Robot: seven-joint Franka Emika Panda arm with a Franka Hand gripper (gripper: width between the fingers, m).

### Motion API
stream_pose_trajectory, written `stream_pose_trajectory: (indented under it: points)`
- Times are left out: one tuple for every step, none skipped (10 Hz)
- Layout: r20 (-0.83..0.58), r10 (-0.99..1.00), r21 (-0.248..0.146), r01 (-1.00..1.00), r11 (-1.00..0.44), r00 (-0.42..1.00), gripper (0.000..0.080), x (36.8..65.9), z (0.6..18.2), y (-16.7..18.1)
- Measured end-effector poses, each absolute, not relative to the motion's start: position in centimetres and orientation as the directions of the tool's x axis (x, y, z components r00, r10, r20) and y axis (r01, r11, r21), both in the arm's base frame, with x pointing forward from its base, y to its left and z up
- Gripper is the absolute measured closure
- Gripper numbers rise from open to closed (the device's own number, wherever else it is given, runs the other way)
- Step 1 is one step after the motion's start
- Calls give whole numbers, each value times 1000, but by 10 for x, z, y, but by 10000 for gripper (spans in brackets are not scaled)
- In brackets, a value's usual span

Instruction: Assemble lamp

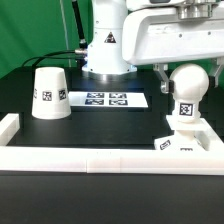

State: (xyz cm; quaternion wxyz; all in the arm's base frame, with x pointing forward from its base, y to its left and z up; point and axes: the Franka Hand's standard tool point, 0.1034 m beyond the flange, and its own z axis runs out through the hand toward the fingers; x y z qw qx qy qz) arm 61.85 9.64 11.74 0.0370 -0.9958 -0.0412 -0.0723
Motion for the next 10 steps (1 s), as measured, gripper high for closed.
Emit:
stream_pose_trajectory:
  points:
    - [141,-7,-79,4,-997,990,220,619,118,95]
    - [130,-124,-93,-112,-989,984,220,619,117,94]
    - [117,-238,-106,-226,-968,964,220,618,117,94]
    - [102,-328,-113,-317,-942,939,220,616,116,95]
    - [87,-379,-115,-369,-922,921,220,614,115,95]
    - [67,-497,-122,-487,-865,865,220,613,114,96]
    - [43,-578,-121,-570,-812,815,220,610,114,97]
    - [16,-677,-121,-670,-732,736,220,609,113,99]
    - [-3,-737,-120,-732,-670,676,220,608,113,100]
    - [-16,-775,-121,-771,-626,632,220,607,113,101]
